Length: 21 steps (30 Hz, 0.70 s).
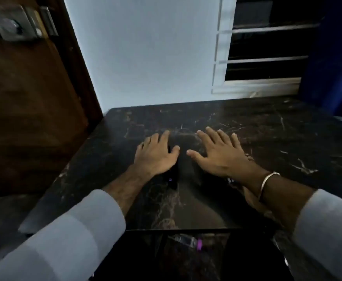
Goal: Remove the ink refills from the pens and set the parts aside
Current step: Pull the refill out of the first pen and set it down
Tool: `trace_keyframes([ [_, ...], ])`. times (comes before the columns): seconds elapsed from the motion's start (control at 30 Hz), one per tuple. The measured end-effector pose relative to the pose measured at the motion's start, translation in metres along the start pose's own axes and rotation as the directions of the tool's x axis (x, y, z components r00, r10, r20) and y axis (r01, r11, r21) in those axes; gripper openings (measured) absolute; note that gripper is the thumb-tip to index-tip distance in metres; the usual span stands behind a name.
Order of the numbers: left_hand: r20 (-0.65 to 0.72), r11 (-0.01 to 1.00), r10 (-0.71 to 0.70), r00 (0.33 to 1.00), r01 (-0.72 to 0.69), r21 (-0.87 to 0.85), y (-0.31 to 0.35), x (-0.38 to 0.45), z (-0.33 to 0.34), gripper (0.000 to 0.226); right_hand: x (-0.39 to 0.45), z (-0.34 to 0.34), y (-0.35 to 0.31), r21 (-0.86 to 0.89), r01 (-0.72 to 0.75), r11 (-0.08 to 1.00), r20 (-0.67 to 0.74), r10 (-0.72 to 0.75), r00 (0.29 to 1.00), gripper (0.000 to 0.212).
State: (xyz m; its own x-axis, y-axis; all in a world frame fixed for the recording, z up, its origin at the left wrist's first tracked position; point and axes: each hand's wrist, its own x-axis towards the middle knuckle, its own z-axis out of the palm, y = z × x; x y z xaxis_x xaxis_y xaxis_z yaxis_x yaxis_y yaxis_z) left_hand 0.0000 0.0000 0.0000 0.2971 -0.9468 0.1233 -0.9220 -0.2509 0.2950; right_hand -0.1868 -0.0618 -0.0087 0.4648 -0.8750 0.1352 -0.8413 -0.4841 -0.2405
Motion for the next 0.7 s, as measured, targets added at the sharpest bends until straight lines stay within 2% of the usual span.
trace_keyframes([
  [0.13,0.074,0.997,-0.072,0.995,0.068,0.048,-0.009,-0.006,0.006,0.054,-0.007,0.006,0.0,-0.049,0.042,0.998,0.026,-0.041,0.999,0.089],
  [0.3,0.078,0.994,-0.091,0.993,0.096,-0.054,-0.006,0.0,-0.001,0.043,-0.003,0.002,-0.014,-0.013,0.093,0.996,-0.058,-0.094,0.994,0.069],
  [0.4,0.103,0.994,-0.107,0.989,0.109,-0.017,-0.003,0.002,-0.005,0.04,0.0,-0.004,-0.017,-0.03,0.165,0.986,-0.174,-0.168,0.97,0.044],
  [0.47,0.083,0.993,-0.108,0.991,0.112,-0.043,-0.002,0.002,-0.012,0.035,0.002,-0.01,-0.018,0.044,0.219,0.975,-0.28,-0.199,0.939,0.029],
  [0.53,-0.02,0.993,-0.027,0.999,0.025,-0.114,0.0,0.001,-0.02,0.027,0.003,-0.018,-0.02,0.251,0.217,0.943,-0.35,-0.121,0.929,0.027],
  [0.57,-0.088,0.987,0.068,0.994,-0.08,-0.141,0.003,0.0,-0.023,0.025,0.003,-0.024,-0.023,0.383,0.183,0.906,-0.337,-0.047,0.94,0.032],
  [0.63,-0.205,0.93,0.299,0.932,-0.332,-0.156,0.013,-0.008,-0.028,0.019,0.002,-0.037,-0.027,0.634,0.068,0.77,-0.169,0.052,0.984,0.044],
  [0.7,-0.246,0.851,0.47,0.848,-0.509,-0.127,0.022,-0.018,-0.028,0.016,0.0,-0.047,-0.027,0.757,0.01,0.654,0.003,-0.019,1.0,0.047],
])
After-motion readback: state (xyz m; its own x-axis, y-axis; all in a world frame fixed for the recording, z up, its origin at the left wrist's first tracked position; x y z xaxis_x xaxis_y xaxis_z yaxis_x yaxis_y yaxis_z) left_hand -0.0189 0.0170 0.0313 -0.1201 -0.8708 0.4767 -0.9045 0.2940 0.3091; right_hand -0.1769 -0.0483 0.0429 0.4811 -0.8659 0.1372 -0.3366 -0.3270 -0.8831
